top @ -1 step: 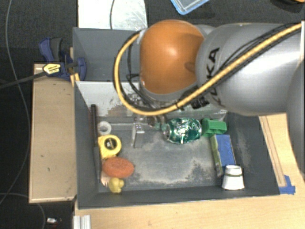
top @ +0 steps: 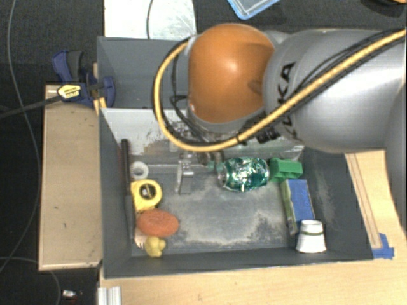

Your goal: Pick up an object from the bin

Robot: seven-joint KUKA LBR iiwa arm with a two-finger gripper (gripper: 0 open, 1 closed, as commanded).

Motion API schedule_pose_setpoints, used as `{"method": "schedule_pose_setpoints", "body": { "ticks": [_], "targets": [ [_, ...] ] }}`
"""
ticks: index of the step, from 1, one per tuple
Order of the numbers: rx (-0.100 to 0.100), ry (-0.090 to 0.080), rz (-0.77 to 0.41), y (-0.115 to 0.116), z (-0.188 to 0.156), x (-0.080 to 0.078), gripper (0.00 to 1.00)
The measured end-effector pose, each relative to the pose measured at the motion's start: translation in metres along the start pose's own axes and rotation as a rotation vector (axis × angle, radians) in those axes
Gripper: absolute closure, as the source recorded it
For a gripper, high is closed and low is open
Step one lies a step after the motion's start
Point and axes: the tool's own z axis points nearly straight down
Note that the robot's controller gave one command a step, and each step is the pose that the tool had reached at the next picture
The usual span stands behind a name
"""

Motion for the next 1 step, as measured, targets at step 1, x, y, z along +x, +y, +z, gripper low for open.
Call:
{"method": "schedule_pose_setpoints", "body": {
  "ticks": [1],
  "targets": [
    [-0.001,-0.003,-0.301,0.0349,0.0654,0.0341,0.00]
  ]
}}
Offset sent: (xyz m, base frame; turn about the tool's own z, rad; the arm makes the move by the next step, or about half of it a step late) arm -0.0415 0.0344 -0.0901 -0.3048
